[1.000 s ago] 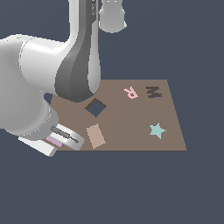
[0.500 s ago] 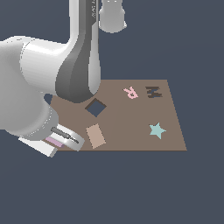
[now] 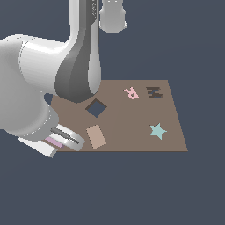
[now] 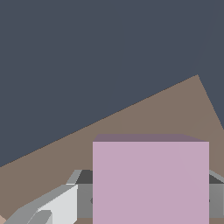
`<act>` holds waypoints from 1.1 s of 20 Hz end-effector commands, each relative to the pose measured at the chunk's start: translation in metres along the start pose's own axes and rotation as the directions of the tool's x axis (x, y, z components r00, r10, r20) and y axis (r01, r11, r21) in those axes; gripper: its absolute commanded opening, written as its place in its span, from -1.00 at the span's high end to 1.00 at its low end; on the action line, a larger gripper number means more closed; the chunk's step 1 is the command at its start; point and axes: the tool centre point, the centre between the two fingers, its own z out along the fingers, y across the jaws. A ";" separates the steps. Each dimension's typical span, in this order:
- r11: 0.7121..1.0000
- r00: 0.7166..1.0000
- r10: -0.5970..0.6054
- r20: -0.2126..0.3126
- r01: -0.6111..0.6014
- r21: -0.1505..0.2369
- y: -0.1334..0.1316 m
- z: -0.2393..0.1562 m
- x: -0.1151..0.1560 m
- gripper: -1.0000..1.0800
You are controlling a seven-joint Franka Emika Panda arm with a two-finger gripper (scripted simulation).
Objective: Insert a designated object into the corresponding slot on a board.
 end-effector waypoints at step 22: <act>0.884 0.884 0.468 -0.001 -0.468 0.001 0.018 -0.003 -0.046 1.00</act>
